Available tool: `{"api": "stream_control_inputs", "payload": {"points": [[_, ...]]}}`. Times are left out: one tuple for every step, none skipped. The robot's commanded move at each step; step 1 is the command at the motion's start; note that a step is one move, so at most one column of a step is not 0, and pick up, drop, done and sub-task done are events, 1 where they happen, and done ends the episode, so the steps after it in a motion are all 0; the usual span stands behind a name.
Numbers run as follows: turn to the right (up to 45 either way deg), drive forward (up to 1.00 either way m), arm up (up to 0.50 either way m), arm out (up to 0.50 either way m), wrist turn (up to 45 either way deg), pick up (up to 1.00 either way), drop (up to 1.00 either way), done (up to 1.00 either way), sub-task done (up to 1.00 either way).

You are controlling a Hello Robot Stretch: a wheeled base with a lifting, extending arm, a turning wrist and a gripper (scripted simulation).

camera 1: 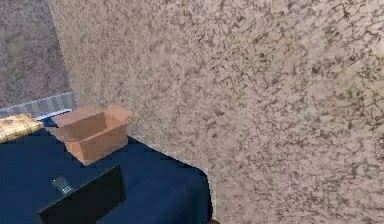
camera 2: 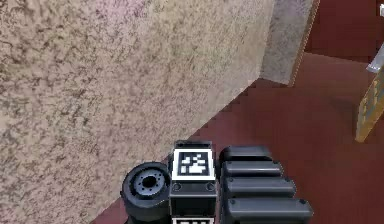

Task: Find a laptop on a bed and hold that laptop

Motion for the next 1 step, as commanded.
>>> {"api": "stream_control_inputs", "payload": {"points": [[0.0, 0.45, 0.0, 0.0, 0.0, 0.0, 0.0, 0.0, 0.0]]}}
